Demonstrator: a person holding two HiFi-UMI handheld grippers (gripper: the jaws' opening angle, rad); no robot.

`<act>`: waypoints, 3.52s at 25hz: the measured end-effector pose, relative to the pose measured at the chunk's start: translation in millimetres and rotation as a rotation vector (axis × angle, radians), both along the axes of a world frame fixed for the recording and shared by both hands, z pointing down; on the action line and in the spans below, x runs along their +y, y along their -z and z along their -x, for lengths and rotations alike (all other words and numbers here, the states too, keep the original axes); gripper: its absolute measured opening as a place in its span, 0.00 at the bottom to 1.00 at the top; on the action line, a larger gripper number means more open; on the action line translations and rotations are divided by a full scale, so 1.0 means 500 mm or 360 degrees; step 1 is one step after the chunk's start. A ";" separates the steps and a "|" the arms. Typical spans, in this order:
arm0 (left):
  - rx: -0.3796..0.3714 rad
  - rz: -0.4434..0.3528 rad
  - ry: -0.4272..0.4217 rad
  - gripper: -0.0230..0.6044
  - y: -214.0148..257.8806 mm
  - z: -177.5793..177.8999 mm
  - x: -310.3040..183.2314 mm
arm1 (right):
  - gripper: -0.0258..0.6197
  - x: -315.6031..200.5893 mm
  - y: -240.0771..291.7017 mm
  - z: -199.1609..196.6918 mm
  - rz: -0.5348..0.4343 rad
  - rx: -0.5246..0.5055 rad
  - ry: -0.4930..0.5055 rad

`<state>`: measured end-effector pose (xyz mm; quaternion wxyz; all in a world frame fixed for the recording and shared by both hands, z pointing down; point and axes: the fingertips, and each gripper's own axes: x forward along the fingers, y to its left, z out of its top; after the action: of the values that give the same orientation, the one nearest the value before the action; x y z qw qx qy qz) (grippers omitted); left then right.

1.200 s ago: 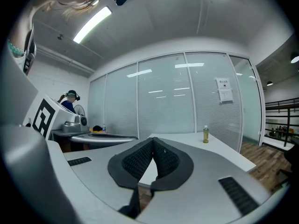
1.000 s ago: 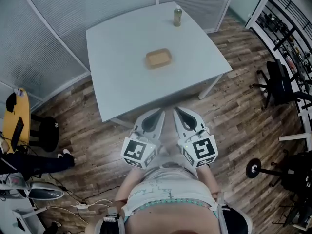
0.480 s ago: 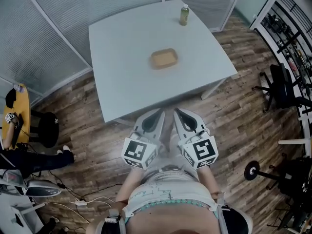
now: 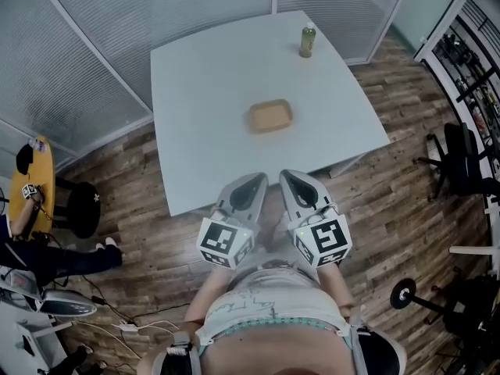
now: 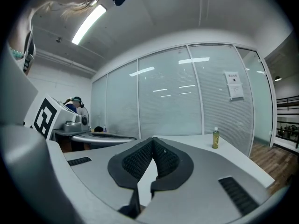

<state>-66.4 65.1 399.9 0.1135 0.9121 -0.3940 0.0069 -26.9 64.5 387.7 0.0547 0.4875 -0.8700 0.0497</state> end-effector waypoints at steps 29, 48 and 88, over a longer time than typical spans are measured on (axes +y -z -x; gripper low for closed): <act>0.0019 0.0078 0.0331 0.04 -0.016 -0.116 -0.219 | 0.04 -0.230 -0.028 -0.141 0.0058 -0.0040 0.0246; -0.0095 0.0030 0.0323 0.04 -0.015 -0.109 -0.385 | 0.04 -0.390 -0.023 -0.134 0.0055 -0.0069 0.0164; 0.0035 0.0137 0.0559 0.04 -0.041 -0.045 -0.585 | 0.04 -0.603 -0.044 -0.073 0.0150 -0.0033 0.0440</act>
<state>-43.9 -227.3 420.4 0.1564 0.8234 -0.5454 -0.0061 9.7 -236.9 409.9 0.0749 0.3593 -0.9261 0.0874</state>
